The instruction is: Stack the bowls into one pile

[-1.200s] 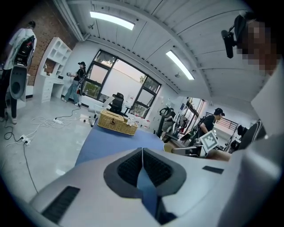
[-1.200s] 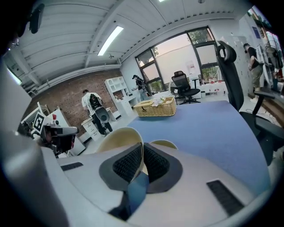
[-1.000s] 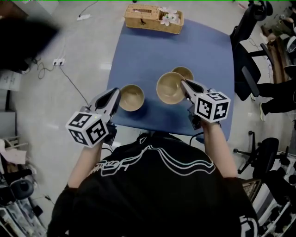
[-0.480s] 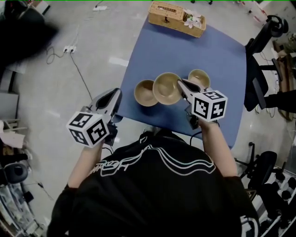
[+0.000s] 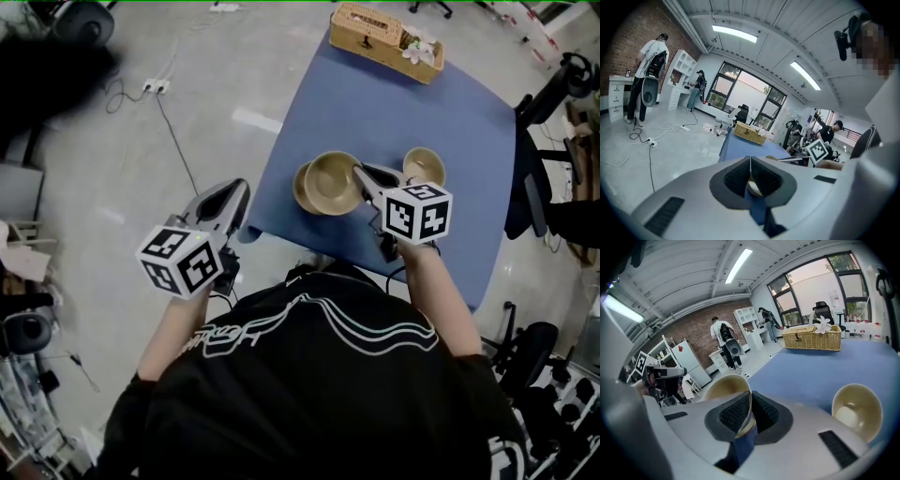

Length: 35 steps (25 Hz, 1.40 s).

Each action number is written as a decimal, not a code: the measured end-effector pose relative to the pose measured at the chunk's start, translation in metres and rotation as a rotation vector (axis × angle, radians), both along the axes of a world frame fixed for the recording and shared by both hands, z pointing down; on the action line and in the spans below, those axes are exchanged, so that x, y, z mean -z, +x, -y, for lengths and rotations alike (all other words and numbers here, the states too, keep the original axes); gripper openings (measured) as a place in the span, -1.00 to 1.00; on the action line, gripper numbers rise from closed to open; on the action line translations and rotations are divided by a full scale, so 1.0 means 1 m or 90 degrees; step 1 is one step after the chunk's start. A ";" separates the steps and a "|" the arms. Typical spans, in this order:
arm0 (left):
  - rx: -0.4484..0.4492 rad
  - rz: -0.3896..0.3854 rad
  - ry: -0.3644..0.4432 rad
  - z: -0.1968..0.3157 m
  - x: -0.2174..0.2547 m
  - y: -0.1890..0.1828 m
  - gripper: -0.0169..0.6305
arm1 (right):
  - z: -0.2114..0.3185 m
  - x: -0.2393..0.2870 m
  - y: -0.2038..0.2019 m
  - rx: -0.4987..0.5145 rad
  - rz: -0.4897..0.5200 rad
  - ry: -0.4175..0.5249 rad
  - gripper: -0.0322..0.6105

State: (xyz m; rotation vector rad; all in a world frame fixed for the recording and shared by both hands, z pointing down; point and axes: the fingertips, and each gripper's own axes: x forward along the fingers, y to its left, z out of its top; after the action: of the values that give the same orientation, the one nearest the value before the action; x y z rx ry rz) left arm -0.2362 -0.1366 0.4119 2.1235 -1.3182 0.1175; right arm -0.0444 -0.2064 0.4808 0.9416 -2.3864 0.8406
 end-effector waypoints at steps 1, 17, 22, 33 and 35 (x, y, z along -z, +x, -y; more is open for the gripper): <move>0.002 0.000 -0.002 0.000 -0.001 -0.002 -0.86 | -0.001 -0.004 -0.003 0.004 -0.002 -0.004 -0.77; 0.000 -0.002 -0.026 0.004 -0.021 -0.008 -0.86 | -0.003 -0.039 -0.023 0.028 -0.027 -0.016 -0.76; -0.005 -0.002 -0.028 0.004 -0.024 -0.007 -0.86 | -0.005 -0.038 -0.026 0.044 -0.031 0.007 -0.73; -0.029 -0.009 -0.019 0.013 -0.019 0.007 -0.86 | -0.009 -0.021 -0.021 0.056 -0.030 0.050 -0.16; -0.035 -0.012 -0.020 0.015 -0.019 0.015 -0.86 | -0.008 -0.017 -0.014 0.053 -0.030 0.055 -0.14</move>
State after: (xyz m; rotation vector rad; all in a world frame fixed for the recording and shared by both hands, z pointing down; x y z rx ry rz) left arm -0.2214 -0.1518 0.4304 2.1300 -1.2388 0.1406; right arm -0.0588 -0.1983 0.4977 0.8783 -2.4191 0.6829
